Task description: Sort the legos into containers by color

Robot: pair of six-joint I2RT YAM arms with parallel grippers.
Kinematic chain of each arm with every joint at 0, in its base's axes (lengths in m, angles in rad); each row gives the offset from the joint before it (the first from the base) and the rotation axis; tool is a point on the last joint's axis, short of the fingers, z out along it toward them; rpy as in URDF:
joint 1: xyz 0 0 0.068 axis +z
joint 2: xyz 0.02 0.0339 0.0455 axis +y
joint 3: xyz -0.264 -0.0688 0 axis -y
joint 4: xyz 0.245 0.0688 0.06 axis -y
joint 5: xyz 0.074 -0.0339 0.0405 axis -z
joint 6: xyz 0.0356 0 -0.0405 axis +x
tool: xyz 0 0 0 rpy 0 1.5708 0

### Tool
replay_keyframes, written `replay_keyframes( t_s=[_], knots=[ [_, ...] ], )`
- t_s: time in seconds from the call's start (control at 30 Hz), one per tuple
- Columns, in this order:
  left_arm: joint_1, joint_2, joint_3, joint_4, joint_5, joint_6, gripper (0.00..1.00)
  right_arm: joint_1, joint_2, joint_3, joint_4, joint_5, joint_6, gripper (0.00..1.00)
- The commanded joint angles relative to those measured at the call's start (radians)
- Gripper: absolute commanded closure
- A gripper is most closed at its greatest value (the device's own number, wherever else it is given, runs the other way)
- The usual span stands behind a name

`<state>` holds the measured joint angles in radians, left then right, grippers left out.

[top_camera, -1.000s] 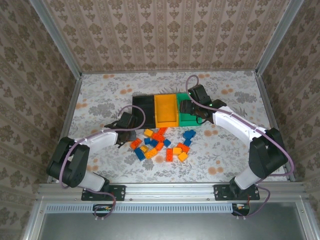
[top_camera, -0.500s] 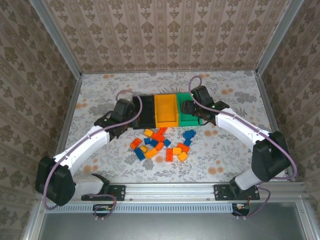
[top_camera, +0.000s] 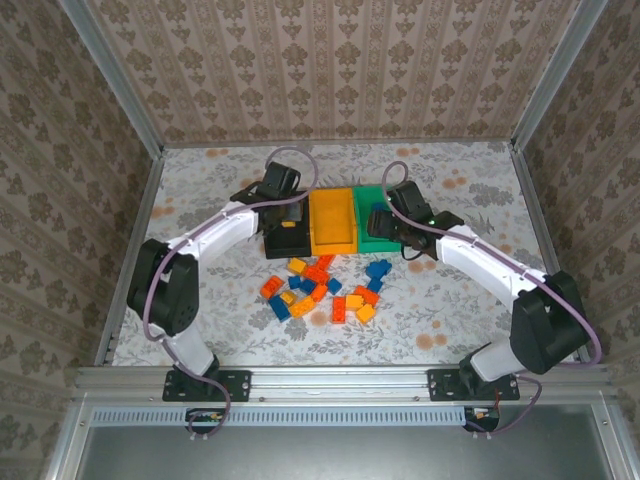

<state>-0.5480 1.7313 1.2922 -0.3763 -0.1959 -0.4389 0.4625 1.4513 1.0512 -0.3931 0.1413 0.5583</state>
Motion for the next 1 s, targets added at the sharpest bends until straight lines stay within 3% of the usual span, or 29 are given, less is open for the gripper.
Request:
replay_keyframes(
  t_s=[0.0,0.2,0.27,0.3,0.33,0.53,0.73,0.97],
  knots=[
    [0.011,0.001,0.050,-0.025,-0.014,0.018,0.44,-0.005,-0.047,-0.028,-0.030,-0.027,0.012,0.28],
    [0.001,-0.102,0.051,-0.015,0.031,0.000,0.25,-0.003,-0.052,-0.048,-0.057,-0.082,-0.007,0.27],
    [-0.011,-0.179,0.013,0.006,0.056,-0.009,0.14,0.008,-0.086,-0.059,-0.068,-0.132,-0.029,0.28],
    [-0.017,-0.210,-0.004,0.012,0.065,-0.012,0.03,0.019,-0.085,-0.061,-0.079,-0.147,-0.039,0.27],
    [-0.025,-0.248,-0.027,0.016,0.075,-0.016,0.00,0.036,-0.081,-0.063,-0.096,-0.162,-0.055,0.27],
    [-0.067,-0.461,-0.220,0.027,0.094,-0.078,0.00,0.187,-0.066,-0.112,-0.133,-0.228,-0.103,0.27],
    [-0.067,-0.659,-0.370,-0.043,0.032,-0.108,0.00,0.378,0.019,-0.055,-0.192,-0.270,-0.094,0.28],
    [-0.063,-0.775,-0.456,-0.081,-0.025,-0.127,0.00,0.505,0.095,-0.051,-0.236,-0.262,0.000,0.29]
  ],
)
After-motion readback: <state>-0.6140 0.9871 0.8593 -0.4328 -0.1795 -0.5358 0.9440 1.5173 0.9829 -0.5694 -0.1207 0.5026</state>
